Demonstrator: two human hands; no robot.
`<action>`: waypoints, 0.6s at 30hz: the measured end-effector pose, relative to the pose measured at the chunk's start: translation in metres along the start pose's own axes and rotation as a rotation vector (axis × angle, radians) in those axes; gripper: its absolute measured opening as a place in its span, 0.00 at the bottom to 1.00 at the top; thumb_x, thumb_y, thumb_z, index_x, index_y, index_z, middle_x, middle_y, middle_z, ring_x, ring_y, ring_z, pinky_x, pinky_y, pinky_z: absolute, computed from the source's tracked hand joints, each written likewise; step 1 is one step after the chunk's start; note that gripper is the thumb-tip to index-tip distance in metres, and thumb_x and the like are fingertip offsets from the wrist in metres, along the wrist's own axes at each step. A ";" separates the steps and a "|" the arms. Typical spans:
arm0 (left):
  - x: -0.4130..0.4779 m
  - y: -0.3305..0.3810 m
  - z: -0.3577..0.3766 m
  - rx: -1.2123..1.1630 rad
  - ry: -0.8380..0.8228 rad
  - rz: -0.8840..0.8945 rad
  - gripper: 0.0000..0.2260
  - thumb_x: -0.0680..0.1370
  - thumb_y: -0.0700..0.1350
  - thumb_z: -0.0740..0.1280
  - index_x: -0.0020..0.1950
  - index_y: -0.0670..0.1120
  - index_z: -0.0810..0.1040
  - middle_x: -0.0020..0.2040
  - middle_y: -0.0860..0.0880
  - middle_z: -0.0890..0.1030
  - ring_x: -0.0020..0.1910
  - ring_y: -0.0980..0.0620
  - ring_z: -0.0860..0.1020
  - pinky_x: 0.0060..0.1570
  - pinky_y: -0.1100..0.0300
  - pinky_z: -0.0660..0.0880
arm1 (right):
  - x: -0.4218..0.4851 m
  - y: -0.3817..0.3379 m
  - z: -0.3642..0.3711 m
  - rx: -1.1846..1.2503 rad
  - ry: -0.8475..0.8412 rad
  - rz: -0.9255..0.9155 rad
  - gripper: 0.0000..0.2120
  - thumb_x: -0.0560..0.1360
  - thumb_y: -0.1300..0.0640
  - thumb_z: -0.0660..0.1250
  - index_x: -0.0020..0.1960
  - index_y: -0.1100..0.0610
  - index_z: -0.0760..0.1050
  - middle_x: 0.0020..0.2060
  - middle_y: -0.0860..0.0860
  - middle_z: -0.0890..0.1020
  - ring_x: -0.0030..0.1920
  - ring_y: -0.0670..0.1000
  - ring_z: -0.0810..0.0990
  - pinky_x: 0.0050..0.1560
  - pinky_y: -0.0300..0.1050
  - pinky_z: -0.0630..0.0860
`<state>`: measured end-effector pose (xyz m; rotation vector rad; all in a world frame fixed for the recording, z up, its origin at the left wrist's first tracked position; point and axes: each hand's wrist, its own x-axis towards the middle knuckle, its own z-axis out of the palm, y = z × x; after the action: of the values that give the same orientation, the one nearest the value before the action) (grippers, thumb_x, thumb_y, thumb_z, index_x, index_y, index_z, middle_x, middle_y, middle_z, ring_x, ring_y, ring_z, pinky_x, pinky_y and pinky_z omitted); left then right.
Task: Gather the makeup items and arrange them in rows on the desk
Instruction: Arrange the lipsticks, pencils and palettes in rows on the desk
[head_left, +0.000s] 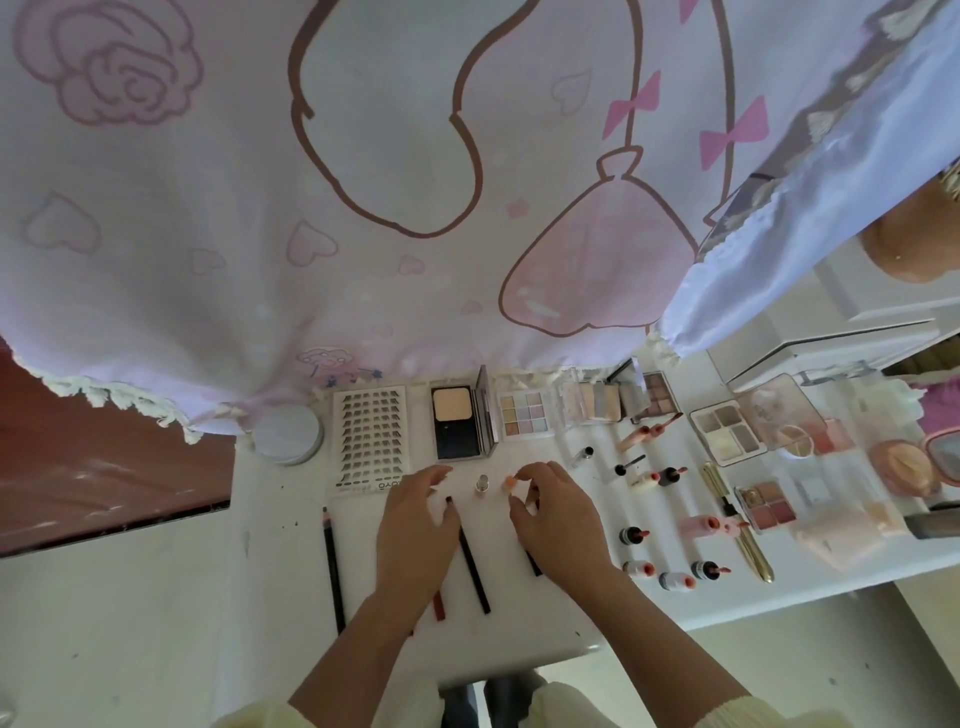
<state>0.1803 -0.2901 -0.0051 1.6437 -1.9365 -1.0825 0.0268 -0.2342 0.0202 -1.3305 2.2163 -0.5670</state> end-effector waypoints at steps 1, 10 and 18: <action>-0.005 -0.004 -0.005 0.006 0.029 -0.013 0.16 0.75 0.39 0.68 0.62 0.52 0.76 0.56 0.56 0.75 0.54 0.57 0.74 0.56 0.63 0.71 | -0.007 -0.003 0.000 -0.010 -0.022 -0.011 0.12 0.78 0.53 0.64 0.61 0.53 0.75 0.48 0.44 0.74 0.42 0.44 0.74 0.45 0.36 0.71; -0.037 -0.014 -0.006 0.208 0.000 -0.046 0.09 0.80 0.46 0.64 0.57 0.51 0.81 0.55 0.54 0.79 0.58 0.56 0.69 0.52 0.72 0.60 | -0.033 -0.026 0.037 -0.263 -0.453 0.034 0.08 0.77 0.51 0.63 0.47 0.54 0.67 0.40 0.49 0.74 0.40 0.49 0.73 0.36 0.40 0.70; -0.039 -0.001 -0.017 0.054 -0.039 -0.189 0.09 0.79 0.47 0.66 0.55 0.46 0.82 0.50 0.51 0.83 0.45 0.58 0.76 0.48 0.68 0.69 | -0.034 -0.026 0.039 -0.013 -0.456 0.189 0.10 0.73 0.54 0.67 0.39 0.56 0.68 0.33 0.49 0.74 0.33 0.49 0.74 0.34 0.43 0.72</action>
<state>0.2022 -0.2582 0.0124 1.8788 -1.8796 -1.1490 0.0821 -0.2192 0.0110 -1.1071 1.9377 -0.1570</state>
